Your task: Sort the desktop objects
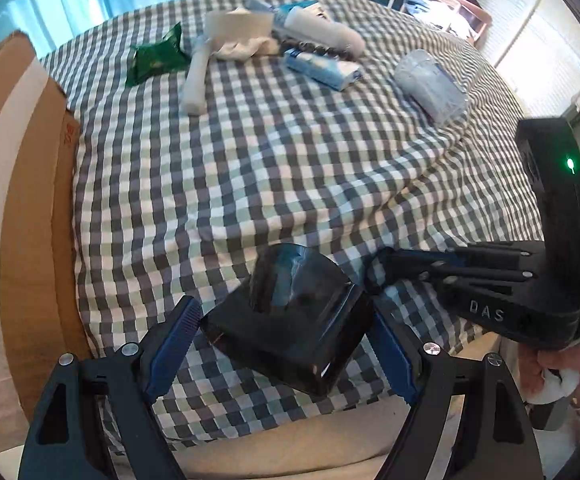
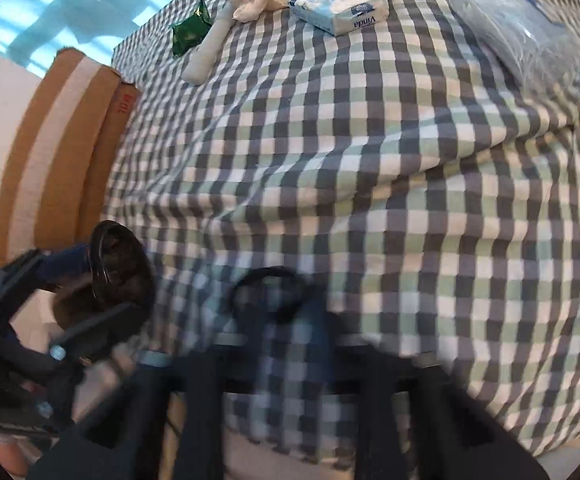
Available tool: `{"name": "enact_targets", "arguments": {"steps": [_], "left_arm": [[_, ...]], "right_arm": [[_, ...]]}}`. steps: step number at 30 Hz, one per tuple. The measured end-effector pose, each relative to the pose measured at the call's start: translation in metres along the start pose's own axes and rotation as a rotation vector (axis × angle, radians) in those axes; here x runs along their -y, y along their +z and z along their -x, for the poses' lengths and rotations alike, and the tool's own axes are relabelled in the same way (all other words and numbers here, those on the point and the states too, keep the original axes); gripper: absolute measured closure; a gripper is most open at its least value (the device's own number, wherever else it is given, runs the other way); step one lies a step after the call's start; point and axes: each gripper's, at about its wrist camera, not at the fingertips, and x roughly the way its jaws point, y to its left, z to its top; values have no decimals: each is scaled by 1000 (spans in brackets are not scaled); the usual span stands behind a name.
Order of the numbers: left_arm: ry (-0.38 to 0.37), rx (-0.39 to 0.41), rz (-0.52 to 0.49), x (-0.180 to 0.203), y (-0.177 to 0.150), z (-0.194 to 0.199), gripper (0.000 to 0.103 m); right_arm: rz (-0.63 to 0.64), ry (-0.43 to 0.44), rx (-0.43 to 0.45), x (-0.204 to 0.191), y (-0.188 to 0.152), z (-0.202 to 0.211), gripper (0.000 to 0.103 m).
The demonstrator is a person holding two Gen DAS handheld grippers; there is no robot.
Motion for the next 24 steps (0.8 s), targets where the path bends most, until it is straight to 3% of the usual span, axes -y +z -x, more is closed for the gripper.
{"name": "enact_targets", "arguments": {"steps": [6,13,18,24], "left_arm": [[0,26,26,-6,2,8,19],[-6,114,35,-4,0,42,19],[-3,210,52,-7,-1,84,19],[44,367,128,-32,0,163,19]], "right_arm": [[61,-63,78,-6,-6,26,100],[95,-49,159,-32,-5,72,100],[152,-63,234,-67,-6,108,100],[251,-53,316,-127,-3,147,100]]}}
